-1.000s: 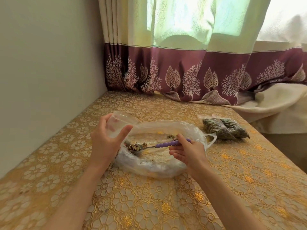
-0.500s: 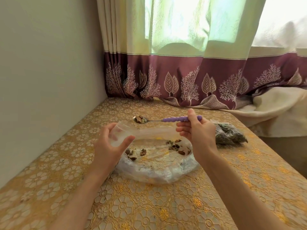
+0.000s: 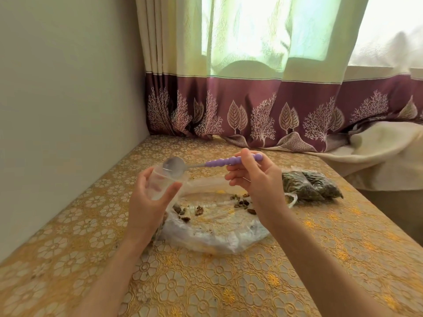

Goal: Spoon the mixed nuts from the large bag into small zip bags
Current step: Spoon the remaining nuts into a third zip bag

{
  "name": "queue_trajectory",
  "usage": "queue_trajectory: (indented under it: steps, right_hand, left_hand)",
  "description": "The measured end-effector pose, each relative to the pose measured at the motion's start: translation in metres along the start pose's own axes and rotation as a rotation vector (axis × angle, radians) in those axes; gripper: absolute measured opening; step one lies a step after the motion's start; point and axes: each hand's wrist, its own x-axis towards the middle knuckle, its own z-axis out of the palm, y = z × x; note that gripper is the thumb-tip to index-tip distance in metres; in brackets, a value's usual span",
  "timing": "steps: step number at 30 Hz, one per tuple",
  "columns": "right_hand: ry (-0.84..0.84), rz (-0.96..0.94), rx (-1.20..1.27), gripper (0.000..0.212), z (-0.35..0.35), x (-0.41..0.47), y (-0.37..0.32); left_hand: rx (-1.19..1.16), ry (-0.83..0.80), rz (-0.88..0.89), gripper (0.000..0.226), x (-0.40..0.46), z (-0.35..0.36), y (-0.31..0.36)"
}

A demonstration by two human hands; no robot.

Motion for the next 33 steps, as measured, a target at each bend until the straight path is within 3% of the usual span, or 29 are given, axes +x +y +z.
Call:
queue_trajectory:
  steps: [4, 9, 14, 19, 25, 33]
  right_hand:
    - [0.186, -0.041, -0.003, 0.035, -0.014, 0.005, 0.006]
    - [0.299, -0.049, -0.24, 0.033, -0.031, 0.005, 0.021]
    - [0.262, 0.036, -0.449, 0.033, -0.036, 0.0, 0.039]
    - [0.164, 0.083, -0.503, 0.034, -0.035, 0.001, 0.042]
    - [0.083, 0.12, -0.486, 0.035, -0.028, -0.004, 0.042]
    - [0.098, 0.132, -0.337, 0.031, 0.002, -0.024, 0.045]
  left_hand:
    - [-0.033, -0.002, -0.013, 0.107, -0.001, 0.0, 0.0]
    - [-0.048, -0.004, -0.02, 0.107, -0.001, 0.001, 0.0]
    - [-0.041, 0.0, 0.01, 0.098, -0.002, 0.001, 0.001]
    - [-0.074, 0.005, 0.013, 0.087, -0.002, 0.001, 0.003]
    - [-0.072, 0.029, 0.025, 0.088, 0.001, 0.0, 0.002]
    - [-0.12, 0.046, -0.012, 0.094, 0.001, -0.002, 0.006]
